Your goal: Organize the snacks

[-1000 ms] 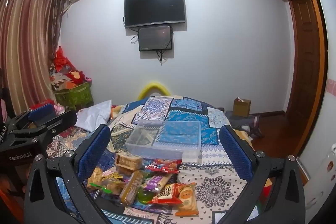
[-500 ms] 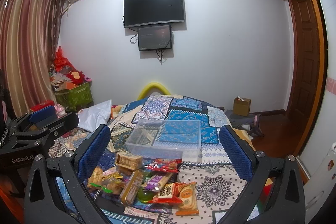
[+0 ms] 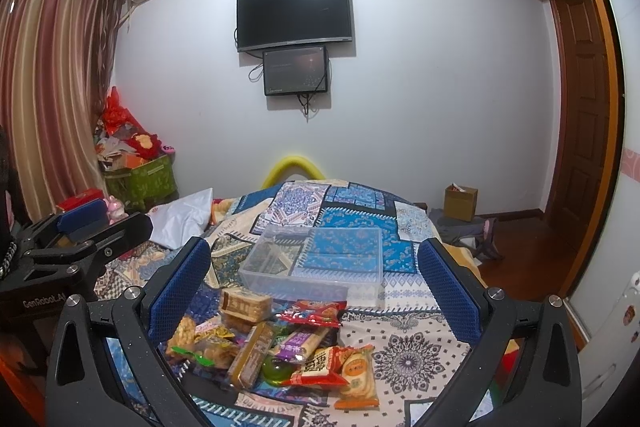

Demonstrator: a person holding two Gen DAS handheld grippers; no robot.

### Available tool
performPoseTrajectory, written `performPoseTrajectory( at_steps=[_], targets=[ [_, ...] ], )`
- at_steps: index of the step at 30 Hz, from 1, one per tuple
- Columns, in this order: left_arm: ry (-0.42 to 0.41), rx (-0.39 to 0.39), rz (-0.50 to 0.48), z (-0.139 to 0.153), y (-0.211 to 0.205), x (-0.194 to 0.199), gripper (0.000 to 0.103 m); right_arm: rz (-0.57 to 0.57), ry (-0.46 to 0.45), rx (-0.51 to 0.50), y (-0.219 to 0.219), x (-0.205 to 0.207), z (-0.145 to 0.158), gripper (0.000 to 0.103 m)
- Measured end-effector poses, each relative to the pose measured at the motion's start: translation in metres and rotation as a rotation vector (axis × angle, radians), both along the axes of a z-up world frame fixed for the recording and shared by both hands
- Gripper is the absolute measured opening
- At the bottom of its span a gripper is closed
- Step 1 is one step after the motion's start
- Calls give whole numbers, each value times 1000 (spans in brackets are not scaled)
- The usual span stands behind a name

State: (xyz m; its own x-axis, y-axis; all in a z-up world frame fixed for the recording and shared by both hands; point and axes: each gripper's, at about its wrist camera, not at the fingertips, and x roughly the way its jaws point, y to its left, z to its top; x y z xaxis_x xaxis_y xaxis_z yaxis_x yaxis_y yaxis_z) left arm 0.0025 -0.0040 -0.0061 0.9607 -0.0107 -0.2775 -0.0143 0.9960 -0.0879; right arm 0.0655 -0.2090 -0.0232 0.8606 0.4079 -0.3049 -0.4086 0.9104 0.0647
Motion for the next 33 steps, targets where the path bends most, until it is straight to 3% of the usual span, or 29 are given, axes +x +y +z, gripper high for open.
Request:
performPoseTrajectory(
  at_steps=[33],
  targets=[
    [4,5,-18,-2,-4,1,103,1,-1,9,0,-3,2,103]
  ],
)
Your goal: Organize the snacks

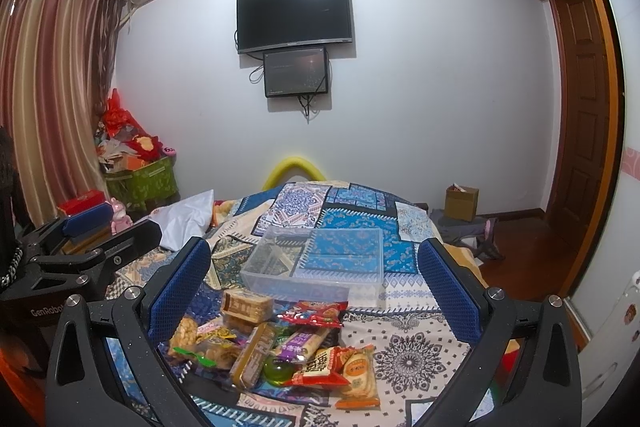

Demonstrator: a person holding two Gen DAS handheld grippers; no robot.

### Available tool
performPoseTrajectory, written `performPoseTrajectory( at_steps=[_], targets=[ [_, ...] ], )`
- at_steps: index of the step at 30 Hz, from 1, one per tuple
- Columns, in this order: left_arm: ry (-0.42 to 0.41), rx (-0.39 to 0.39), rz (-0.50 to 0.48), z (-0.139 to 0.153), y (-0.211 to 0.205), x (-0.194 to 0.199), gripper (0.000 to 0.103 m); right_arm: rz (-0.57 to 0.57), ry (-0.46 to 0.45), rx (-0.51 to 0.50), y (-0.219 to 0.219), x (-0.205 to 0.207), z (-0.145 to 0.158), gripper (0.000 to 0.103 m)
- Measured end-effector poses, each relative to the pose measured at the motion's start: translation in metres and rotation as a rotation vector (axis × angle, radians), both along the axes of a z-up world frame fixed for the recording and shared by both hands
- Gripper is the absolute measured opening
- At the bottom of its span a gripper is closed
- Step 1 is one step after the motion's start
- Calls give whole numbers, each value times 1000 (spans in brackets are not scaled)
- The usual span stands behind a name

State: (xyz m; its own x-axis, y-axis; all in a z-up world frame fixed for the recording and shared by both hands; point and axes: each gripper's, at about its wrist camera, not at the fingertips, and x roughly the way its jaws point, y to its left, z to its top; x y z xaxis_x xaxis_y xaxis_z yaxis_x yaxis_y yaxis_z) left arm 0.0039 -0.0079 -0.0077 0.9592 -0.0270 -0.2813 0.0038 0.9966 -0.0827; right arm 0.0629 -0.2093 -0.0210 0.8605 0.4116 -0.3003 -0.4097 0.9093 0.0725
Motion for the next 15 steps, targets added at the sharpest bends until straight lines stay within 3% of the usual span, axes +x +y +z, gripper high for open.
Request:
performPoseTrajectory(
  at_steps=[15],
  targets=[
    [28,22,-8,-7,0,8,103,-13,36,-12,0,13,-13,103]
  ],
)
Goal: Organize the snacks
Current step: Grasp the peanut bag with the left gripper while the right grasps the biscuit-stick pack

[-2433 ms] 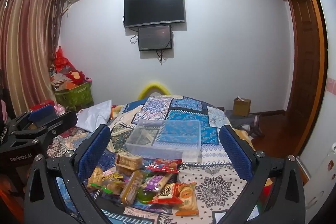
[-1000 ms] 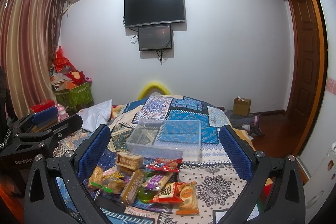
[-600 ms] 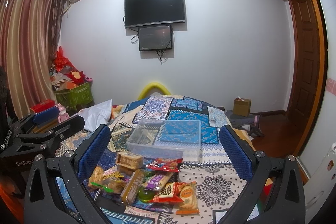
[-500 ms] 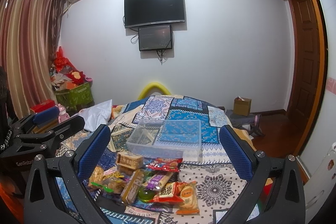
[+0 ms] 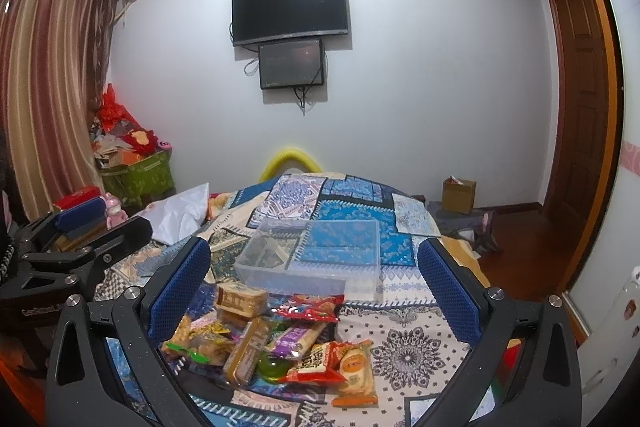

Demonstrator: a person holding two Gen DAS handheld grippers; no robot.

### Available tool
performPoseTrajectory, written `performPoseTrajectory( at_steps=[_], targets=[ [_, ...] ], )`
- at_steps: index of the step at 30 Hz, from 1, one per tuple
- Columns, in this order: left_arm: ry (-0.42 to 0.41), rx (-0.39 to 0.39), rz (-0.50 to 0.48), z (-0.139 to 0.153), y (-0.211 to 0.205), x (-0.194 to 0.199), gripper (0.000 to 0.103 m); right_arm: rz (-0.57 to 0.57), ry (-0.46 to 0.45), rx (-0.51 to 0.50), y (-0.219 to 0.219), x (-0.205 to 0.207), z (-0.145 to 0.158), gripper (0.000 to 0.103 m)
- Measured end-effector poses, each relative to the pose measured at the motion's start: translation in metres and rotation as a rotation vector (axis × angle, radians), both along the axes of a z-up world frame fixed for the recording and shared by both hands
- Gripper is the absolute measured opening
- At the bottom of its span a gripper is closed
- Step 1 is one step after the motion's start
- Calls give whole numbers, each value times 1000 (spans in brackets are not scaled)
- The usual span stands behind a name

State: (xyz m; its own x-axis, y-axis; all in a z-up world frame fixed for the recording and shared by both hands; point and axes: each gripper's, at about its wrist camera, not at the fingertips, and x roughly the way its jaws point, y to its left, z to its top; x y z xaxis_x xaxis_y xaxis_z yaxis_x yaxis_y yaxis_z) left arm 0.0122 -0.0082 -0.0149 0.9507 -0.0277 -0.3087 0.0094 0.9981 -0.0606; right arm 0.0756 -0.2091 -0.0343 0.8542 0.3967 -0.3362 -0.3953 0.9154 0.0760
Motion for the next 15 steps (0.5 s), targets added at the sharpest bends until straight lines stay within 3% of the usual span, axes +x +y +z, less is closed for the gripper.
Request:
performPoseTrajectory(
  at_steps=[5,11,15],
  targets=[
    [47,-3,-4,-14,9,10,103,-15,61,-19,-3,12,-17,103],
    [164,-46,21,-48,31,31,103,-25,159,-73,-8,31,-48,103],
    [234,-19,70,-74,46,39,103,-47,218,-111,-13,42,-68,103]
  ],
)
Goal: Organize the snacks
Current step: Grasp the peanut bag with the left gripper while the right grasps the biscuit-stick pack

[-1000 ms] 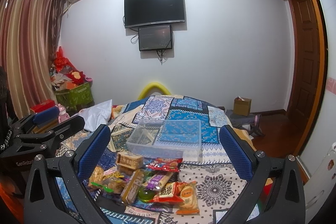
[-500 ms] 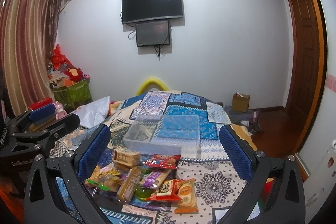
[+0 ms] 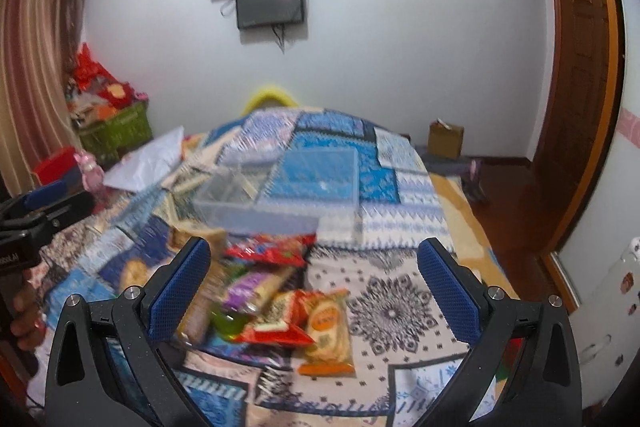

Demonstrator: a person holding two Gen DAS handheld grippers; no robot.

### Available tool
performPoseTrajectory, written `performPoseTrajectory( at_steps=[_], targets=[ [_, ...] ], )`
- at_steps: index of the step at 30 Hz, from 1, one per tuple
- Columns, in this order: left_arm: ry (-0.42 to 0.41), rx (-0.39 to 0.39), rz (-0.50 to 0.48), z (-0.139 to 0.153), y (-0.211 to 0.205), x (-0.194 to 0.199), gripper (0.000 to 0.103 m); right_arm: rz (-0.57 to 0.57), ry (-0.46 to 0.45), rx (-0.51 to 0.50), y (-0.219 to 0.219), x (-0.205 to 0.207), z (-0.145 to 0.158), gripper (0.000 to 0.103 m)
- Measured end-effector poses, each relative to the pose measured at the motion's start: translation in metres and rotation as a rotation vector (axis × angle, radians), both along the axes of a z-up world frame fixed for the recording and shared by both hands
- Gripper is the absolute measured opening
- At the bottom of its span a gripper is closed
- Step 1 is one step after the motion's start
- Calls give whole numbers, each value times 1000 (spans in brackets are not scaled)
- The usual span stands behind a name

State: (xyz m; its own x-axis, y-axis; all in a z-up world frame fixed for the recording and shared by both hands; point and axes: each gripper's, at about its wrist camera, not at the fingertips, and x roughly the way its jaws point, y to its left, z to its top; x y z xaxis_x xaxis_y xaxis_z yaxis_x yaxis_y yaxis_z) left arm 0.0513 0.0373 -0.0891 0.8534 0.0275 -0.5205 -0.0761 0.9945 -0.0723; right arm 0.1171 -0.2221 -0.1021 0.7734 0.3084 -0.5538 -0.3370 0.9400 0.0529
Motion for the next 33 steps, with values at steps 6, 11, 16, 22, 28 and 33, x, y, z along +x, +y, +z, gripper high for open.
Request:
performPoseTrajectory(
  at_steps=[6,11,16,22,28,33],
  targets=[
    [122,-11,66,-39,27,10,92,19,110,-2,-6,10,-23,100],
    [218,-45,132,-68,47,16,85,26,203,-15,-9,14,-49,92],
    [299,-88,192,-97,66,22,79,19,265,-23,-11,18,-69,88],
    [383,-156,202,-124,76,34,77,40,343,18,-16,22,-87,80],
    [409,-181,196,-139,75,44,77,56,348,27,-16,23,-86,80],
    [415,-218,202,-145,80,46,73,33,331,51,-24,29,-78,69]
  ],
)
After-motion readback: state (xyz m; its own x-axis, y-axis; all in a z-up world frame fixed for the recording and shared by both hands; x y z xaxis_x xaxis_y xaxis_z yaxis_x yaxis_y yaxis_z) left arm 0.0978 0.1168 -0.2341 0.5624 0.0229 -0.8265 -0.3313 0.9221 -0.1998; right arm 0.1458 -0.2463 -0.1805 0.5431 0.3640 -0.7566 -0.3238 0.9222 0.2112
